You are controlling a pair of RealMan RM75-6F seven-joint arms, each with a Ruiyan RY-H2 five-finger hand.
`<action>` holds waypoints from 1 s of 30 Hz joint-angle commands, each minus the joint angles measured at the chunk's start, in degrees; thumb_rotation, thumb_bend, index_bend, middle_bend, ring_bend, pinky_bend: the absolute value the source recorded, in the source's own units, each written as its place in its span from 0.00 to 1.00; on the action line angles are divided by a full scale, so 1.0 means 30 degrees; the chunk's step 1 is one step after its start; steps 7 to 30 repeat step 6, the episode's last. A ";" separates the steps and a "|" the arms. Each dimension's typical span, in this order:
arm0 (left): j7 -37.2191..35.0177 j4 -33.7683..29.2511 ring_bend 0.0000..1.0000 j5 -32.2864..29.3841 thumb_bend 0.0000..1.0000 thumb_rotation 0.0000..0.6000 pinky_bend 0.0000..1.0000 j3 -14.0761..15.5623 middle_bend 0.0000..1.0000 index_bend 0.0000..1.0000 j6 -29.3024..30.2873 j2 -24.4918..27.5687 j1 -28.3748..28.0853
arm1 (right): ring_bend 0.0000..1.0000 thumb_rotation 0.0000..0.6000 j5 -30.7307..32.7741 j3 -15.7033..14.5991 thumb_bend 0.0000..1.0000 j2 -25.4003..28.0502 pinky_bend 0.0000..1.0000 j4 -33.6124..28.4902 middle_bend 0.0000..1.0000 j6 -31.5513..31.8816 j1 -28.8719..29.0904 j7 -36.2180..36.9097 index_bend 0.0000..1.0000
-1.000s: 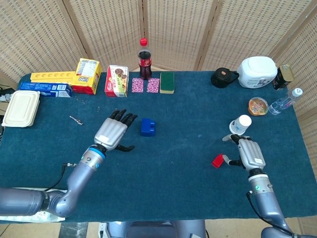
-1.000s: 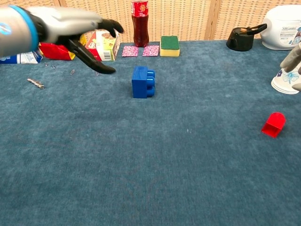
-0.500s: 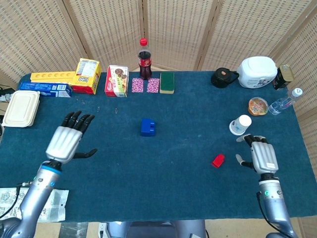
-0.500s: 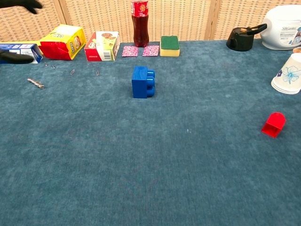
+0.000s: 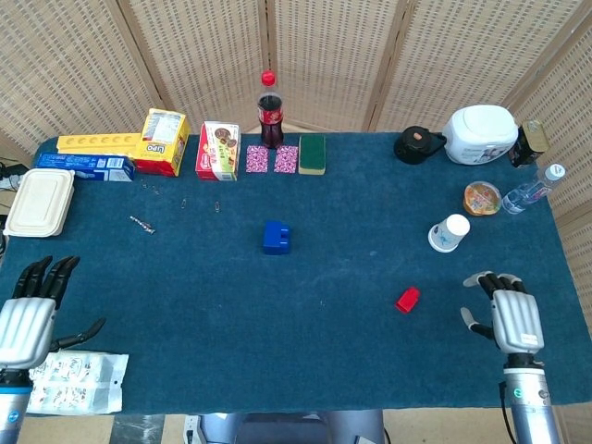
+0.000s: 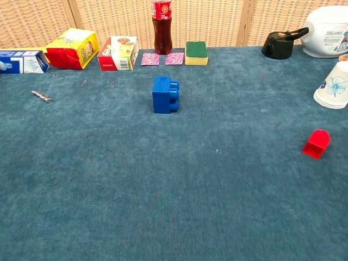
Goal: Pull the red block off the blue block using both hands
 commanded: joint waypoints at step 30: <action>-0.0654 0.0354 0.00 0.0112 0.22 0.60 0.09 0.0016 0.14 0.08 0.0264 0.0173 0.2001 | 0.36 1.00 -0.0076 0.0083 0.32 0.0398 0.22 -0.0906 0.36 0.0235 -0.0592 -0.0520 0.39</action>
